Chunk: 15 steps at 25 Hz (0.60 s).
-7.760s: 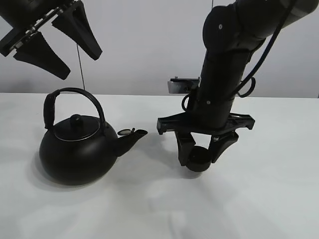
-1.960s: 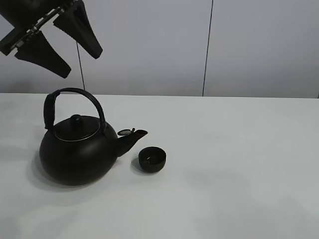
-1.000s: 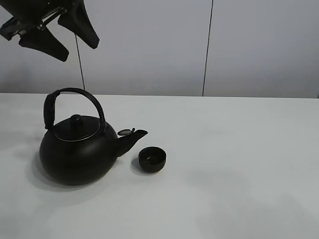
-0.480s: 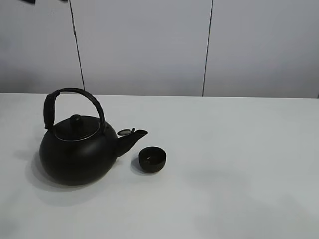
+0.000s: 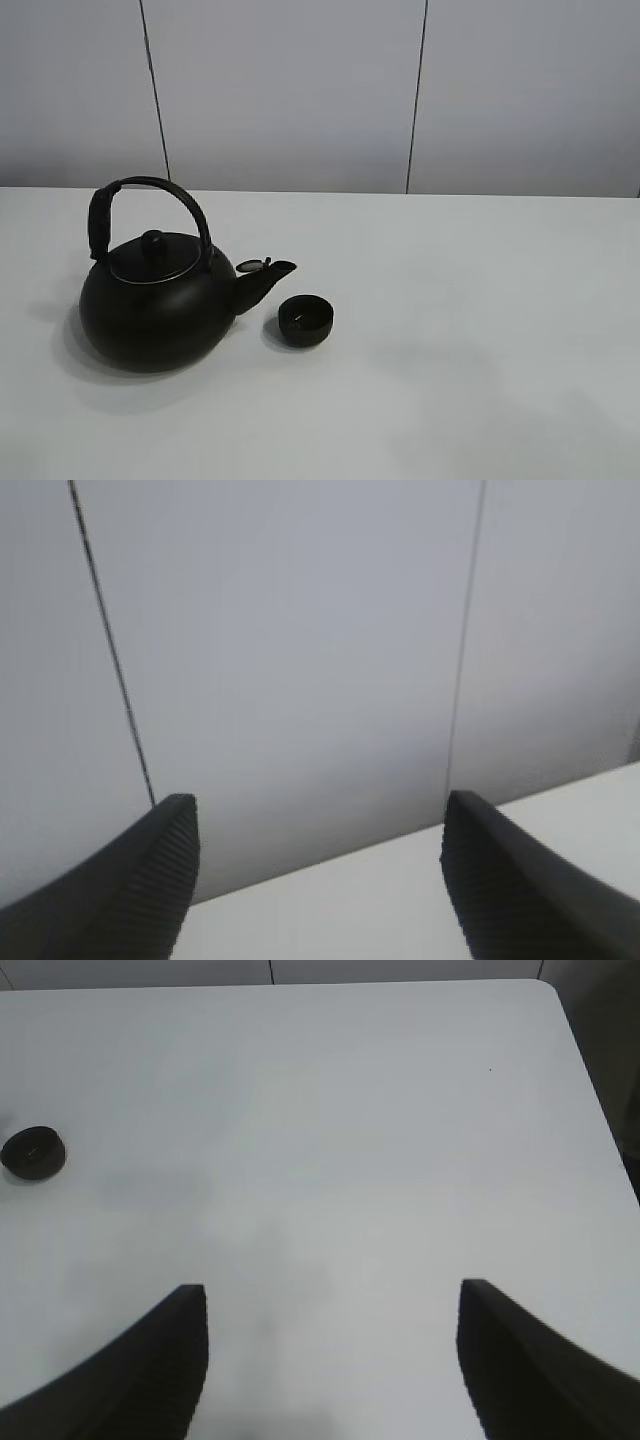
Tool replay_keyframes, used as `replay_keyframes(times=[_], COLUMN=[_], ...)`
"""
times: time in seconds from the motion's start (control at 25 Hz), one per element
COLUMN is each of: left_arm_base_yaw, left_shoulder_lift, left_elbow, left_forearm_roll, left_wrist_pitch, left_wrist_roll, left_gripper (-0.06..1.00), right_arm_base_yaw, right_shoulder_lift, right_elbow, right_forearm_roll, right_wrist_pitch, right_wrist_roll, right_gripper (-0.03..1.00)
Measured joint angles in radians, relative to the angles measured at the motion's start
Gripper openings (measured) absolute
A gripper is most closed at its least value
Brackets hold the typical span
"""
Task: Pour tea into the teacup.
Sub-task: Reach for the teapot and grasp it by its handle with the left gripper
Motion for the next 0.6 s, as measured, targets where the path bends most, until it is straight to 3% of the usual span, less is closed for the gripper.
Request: replay_keyframes(times=[0.08,0.16,0.36,0.6], left_arm_base_yaw=[0.022,0.052,0.134,0.15], left_shoulder_lift=[-0.007,0.001,0.05,0.185], left_elbow=[0.116,0.197,0.324,0.394], left_forearm_roll=[0.108,0.167,0.188,0.181], left_wrist_pitch=[-0.141,-0.272,-0.396,-0.539], left_wrist_roll=[-0.066,-0.092,-0.104,-0.069], left_gripper=[0.5,0.5,0.5,0.5], right_arm_base_yaw=[0.0,0.0,0.0,0.0], right_shoulder_lift=[0.0,0.0,0.0,0.0], right_elbow=[0.0,0.0,0.0,0.0], right_forearm_roll=[0.0,0.0,-0.001,-0.001], right_wrist_pitch=[0.0,0.0,0.0,0.0], right_wrist_roll=[0.0,0.0,0.0,0.0], right_gripper=[0.49,0.49,0.49,0.49])
